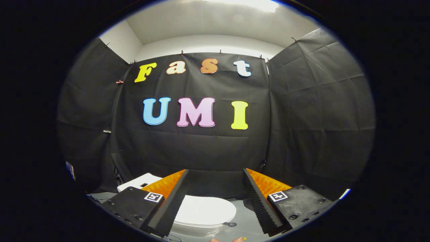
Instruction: Open the toilet lid.
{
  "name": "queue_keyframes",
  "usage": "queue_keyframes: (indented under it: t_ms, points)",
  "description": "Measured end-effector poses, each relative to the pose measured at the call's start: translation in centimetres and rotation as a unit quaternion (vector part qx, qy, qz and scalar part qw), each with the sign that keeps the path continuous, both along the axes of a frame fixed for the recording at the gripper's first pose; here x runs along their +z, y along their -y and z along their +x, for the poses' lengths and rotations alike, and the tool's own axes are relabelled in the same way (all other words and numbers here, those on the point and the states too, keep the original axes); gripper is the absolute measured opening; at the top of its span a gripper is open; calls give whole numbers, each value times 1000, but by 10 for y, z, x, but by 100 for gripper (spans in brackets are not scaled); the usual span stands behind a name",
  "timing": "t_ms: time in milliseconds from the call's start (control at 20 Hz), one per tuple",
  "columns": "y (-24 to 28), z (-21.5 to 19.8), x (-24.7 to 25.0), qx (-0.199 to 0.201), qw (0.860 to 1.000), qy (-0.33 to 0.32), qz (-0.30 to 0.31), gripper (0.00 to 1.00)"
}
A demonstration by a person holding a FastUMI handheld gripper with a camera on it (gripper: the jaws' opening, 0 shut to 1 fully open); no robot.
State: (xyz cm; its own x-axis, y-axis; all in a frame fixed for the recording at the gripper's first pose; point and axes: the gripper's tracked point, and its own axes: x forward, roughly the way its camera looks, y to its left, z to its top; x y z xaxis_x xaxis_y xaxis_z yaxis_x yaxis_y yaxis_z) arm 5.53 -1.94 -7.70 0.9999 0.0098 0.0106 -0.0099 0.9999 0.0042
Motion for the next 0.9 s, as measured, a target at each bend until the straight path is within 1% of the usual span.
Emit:
queue_keyframes:
  t_ms: [150,300,500,650,800,900]
  points:
    - [3,12,-28,6,1000,2,-9,98]
    - [-4,19,-54,34,999,4,-20,98]
    - [3,31,-98,48,998,-10,-25,99]
    - [15,42,-135,54,998,-33,7,99]
    - [33,65,-170,54,996,-44,49,99]
    - [44,83,-202,54,995,-64,62,99]
